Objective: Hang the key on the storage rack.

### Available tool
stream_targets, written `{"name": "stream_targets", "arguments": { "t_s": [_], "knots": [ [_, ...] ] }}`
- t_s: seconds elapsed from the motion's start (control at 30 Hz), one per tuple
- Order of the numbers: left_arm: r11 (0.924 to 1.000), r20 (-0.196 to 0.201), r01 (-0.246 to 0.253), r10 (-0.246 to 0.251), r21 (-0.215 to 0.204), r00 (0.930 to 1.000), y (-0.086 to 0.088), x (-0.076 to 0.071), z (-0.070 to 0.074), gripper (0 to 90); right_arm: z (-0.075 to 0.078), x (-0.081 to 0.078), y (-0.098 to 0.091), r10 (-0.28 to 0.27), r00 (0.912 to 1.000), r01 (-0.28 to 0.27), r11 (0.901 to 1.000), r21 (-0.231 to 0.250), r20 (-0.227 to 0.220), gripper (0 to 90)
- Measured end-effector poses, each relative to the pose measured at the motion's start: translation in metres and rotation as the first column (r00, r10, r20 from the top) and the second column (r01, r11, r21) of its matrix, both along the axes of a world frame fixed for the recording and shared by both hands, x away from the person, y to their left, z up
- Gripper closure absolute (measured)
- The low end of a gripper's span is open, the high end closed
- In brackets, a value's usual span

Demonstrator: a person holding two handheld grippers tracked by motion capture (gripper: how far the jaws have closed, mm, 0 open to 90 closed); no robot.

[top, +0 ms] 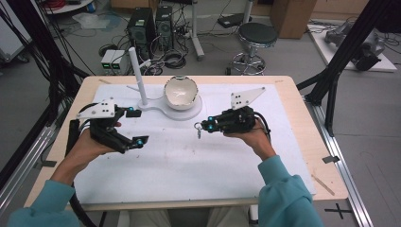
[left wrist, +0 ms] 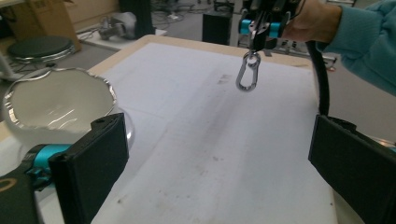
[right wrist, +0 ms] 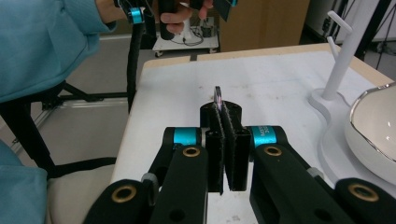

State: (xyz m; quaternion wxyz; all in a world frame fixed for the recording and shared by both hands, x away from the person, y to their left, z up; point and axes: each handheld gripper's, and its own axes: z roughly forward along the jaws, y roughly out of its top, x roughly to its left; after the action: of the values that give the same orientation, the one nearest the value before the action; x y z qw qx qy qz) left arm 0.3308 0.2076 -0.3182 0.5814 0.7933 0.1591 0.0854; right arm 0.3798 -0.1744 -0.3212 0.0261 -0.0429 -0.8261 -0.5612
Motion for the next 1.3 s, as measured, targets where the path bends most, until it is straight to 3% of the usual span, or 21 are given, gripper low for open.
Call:
{"name": "stream_targets", "arguments": {
  "t_s": [0.13,0.27,0.57,0.63,1.07,1.13,1.3],
  "knots": [
    [0.9987,-0.042,0.051,-0.051,-0.009,0.9978,-0.016,0.006,0.006,9.5,-0.001,0.0,0.006,0.01,0.9999,-0.01,0.9999,0.001,0.005,88.7],
    [0.9956,-0.051,0.093,-0.093,0.005,0.9943,-0.032,0.012,0.007,9.7,-0.003,0.0,0.01,0.022,0.9997,-0.022,0.9997,-0.011,-0.009,88.7],
    [0.9839,-0.073,0.175,-0.172,0.036,0.9824,-0.064,0.016,0.007,11.3,-0.006,0.002,0.017,0.046,0.9989,-0.045,0.9989,0.011,-0.012,88.7],
    [0.9816,-0.084,0.19,-0.187,0.021,0.9787,-0.07,0.017,0.007,11.4,-0.005,0.001,0.018,0.056,0.9981,-0.056,0.9984,0.012,-0.027,88.7],
    [0.9677,-0.104,0.244,-0.237,0.061,0.9659,-0.087,0.02,0.001,24.1,-0.006,0.0,0.022,0.075,0.9964,-0.074,0.9972,0.011,-0.039,88.7],
    [0.9645,-0.114,0.258,-0.251,0.055,0.9613,-0.087,0.021,0.0,29.3,-0.006,0.001,0.023,0.078,0.9965,-0.077,0.9969,0.014,-0.03,88.7],
    [0.9629,-0.106,0.265,-0.258,0.053,0.9603,-0.086,0.022,0.002,40.4,-0.006,0.0,0.024,0.087,0.9954,-0.087,0.9961,0.012,-0.038,88.7]
  ]
}}
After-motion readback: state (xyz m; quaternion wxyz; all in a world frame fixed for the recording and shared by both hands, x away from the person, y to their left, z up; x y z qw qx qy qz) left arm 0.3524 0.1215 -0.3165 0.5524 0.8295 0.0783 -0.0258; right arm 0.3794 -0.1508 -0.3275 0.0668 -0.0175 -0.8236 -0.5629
